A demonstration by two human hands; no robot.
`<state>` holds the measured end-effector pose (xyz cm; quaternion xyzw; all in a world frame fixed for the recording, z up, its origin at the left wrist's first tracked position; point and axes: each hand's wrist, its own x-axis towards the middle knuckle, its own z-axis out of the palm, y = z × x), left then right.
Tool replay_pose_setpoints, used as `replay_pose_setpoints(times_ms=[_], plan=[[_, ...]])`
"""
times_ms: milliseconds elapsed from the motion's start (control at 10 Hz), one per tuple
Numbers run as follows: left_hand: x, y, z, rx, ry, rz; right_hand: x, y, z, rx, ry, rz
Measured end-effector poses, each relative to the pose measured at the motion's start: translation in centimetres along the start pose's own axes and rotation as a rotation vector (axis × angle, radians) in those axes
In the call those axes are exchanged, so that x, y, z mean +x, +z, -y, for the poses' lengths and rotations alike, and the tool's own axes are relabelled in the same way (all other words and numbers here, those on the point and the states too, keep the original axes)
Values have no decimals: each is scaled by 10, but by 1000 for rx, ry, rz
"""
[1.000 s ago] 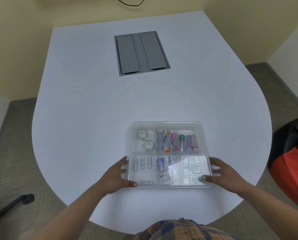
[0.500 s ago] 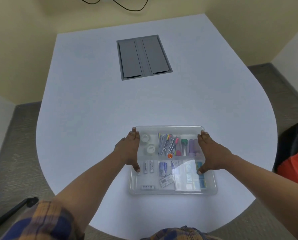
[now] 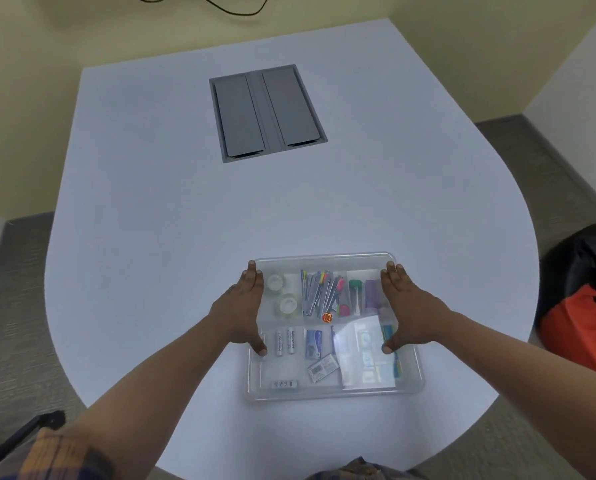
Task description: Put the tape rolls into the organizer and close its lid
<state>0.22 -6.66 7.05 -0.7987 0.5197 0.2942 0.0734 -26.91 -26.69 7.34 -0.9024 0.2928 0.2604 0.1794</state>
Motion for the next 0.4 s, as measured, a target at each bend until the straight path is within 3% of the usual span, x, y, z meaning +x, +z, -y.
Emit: replay_pose_setpoints(times_ms=[400], plan=[[-12, 0, -11, -72, -13, -31, -12, 2, 7, 112, -41, -92]])
